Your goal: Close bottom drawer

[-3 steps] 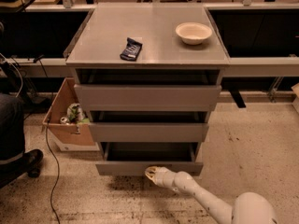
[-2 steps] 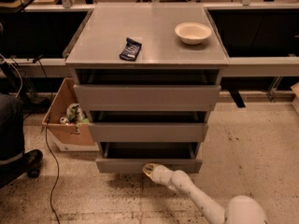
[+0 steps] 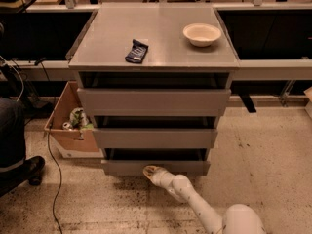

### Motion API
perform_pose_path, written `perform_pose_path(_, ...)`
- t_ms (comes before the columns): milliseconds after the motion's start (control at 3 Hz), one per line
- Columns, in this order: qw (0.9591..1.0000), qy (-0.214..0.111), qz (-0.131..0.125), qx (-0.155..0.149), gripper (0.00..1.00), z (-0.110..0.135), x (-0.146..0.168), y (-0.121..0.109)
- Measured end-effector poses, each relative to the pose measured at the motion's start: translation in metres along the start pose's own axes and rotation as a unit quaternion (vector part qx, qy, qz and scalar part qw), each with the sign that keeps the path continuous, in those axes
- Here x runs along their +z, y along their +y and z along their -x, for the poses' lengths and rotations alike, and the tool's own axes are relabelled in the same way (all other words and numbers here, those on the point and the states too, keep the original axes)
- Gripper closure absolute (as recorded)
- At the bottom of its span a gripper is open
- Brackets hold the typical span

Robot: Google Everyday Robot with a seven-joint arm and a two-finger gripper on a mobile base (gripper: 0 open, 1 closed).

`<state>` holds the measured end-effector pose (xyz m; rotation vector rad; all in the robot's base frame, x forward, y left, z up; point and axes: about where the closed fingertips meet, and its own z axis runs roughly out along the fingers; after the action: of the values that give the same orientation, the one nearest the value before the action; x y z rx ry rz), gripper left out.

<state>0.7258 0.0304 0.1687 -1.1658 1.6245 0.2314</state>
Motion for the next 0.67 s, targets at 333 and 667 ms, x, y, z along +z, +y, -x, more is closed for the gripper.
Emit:
perform_pose_path(333,0.9995,-0.030,-0.010,0.002,1.00,0.027,0.031,-0.003)
perform_pose_path(667,0.9987,-0.049,-0.014,0.003,1.00,0.045,0.048,-0.003)
